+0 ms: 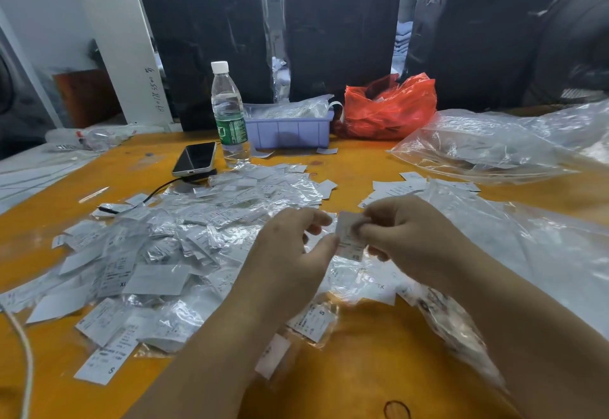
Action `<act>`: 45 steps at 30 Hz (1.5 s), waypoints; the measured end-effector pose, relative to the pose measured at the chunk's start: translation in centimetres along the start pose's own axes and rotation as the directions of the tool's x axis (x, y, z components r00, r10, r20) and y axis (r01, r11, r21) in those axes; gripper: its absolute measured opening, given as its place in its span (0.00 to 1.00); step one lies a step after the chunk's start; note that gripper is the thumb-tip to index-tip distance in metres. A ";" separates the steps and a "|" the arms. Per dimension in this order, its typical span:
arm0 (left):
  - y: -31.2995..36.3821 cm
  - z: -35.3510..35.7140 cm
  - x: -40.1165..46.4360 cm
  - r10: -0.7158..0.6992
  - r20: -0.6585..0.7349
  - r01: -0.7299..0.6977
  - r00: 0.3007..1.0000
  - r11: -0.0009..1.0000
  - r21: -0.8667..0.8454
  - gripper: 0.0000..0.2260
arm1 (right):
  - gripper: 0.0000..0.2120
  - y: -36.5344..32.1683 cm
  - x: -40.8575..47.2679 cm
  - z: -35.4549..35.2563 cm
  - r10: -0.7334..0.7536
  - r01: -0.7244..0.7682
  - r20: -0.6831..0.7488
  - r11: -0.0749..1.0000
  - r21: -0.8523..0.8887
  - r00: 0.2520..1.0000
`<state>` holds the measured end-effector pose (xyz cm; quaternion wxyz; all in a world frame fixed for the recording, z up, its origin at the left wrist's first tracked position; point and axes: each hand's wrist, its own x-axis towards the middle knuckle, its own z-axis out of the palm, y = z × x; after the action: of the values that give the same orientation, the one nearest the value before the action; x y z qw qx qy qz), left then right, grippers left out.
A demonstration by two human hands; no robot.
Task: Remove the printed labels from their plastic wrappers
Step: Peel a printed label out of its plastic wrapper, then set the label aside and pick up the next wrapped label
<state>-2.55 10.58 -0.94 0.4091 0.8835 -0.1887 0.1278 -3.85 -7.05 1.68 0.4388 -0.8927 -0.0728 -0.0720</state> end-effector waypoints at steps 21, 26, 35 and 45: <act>6.4 3.0 -0.9 0.209 0.150 -0.238 0.966 0.949 0.206 0.07 | 0.09 -1.4 -7.3 -4.6 0.175 -0.109 -0.013 0.554 -0.825 0.985; 6.8 4.3 -0.6 0.221 0.083 -0.230 0.972 0.964 0.134 0.07 | 0.15 0.2 -7.8 -3.4 0.238 -0.144 -0.020 0.515 -0.845 0.971; 4.3 3.7 -0.3 0.004 0.031 0.004 1.000 0.972 -0.237 0.09 | 0.11 -0.2 -7.2 -2.9 0.064 -0.153 -0.145 0.609 -0.778 0.987; 3.3 1.9 0.6 -0.158 -0.021 0.133 0.987 0.888 -0.441 0.07 | 0.10 -1.5 -2.2 -3.3 -0.264 0.142 -0.356 0.932 -0.333 0.897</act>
<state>-3.31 6.98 0.35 0.6107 0.7766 -0.1343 0.0762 -6.52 -8.88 4.43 0.2943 -0.9029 -0.0650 -0.3064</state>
